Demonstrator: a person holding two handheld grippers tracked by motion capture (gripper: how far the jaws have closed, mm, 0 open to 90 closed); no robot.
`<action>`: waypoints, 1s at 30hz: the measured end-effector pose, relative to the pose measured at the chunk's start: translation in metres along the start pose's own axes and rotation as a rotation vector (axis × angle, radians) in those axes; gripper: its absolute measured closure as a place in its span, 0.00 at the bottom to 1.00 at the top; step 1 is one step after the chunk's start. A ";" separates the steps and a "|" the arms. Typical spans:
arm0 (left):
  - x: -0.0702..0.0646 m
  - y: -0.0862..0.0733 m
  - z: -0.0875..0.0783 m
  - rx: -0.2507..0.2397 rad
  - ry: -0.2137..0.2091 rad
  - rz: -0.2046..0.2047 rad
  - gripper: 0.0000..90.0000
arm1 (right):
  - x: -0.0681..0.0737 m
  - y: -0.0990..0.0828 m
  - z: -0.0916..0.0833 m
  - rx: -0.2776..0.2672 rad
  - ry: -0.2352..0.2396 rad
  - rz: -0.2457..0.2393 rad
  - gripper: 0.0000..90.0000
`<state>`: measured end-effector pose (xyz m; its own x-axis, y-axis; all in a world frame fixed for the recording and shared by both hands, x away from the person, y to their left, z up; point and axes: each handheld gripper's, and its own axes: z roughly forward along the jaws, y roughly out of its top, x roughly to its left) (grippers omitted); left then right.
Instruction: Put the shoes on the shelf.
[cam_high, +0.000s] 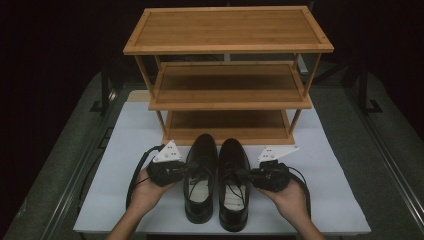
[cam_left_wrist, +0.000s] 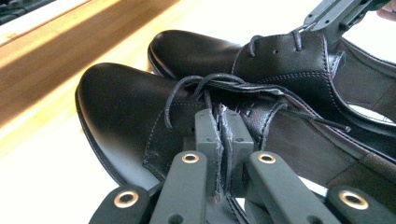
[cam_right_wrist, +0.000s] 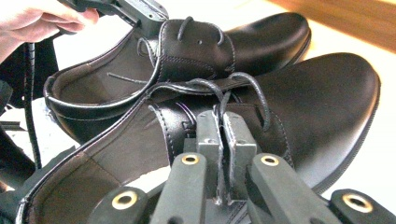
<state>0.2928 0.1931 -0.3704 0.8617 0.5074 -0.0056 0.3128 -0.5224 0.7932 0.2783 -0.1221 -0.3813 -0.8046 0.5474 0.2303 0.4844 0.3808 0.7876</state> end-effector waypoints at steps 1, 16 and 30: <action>0.000 0.000 0.000 0.003 0.002 0.002 0.97 | 0.000 0.000 -0.001 -0.001 -0.005 -0.002 0.96; 0.004 0.007 -0.011 -0.037 0.059 -0.018 0.98 | -0.015 0.004 -0.019 -0.037 -0.056 0.026 0.97; 0.019 0.030 -0.004 -0.067 0.082 -0.017 0.98 | -0.040 0.025 -0.031 -0.088 -0.125 0.035 0.97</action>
<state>0.3170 0.1893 -0.3443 0.8199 0.5718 0.0283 0.2975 -0.4678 0.8322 0.3122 -0.1571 -0.3529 -0.7361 0.6496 0.1903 0.4755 0.2962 0.8283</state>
